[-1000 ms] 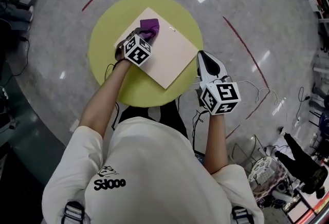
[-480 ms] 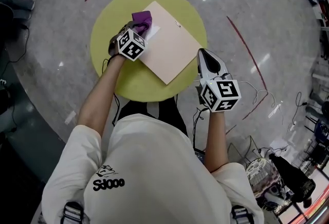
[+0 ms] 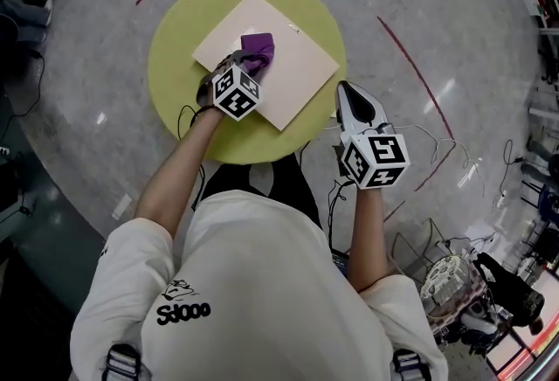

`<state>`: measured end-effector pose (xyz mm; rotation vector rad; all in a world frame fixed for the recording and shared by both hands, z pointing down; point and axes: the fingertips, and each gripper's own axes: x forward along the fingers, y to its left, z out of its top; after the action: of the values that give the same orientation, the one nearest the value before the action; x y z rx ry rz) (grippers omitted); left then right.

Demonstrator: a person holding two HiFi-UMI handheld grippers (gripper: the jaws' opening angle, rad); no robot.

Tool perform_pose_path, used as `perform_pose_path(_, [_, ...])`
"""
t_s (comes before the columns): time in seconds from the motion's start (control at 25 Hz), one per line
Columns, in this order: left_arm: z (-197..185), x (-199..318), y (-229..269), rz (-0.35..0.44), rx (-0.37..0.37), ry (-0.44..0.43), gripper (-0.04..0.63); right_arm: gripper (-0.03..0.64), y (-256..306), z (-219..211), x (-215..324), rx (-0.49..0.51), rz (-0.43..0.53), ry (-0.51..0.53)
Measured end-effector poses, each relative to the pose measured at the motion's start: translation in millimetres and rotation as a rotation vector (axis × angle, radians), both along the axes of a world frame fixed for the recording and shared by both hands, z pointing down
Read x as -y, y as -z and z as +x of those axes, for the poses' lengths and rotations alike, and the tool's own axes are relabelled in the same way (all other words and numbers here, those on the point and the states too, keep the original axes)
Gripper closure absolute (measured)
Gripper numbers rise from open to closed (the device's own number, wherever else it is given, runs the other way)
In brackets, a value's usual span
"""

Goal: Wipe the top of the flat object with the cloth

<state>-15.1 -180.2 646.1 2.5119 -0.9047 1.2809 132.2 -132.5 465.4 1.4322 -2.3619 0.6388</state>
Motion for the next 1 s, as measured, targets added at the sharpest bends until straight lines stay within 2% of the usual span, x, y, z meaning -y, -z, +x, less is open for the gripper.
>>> perform_pose_path(0.6, [97.7,-100.4,-0.7,-0.056,-0.088,-0.341,0.533,0.606,7.5,8.1,-48.8,-0.019,0.031,-0.131])
perform_pose_path(0.84, [106.4,-110.2,-3.4,-0.047,-0.091,-0.39,0.534,0.606,3.1,9.0,-59.0,-0.035,0.028,-0.153])
perform_pose_path(1.0, [95.1,-106.0,-4.2,-0.013,-0.059,-0.424,0.534,0.606,0.2,3.8,-61.0,-0.032,0.025,-0.155])
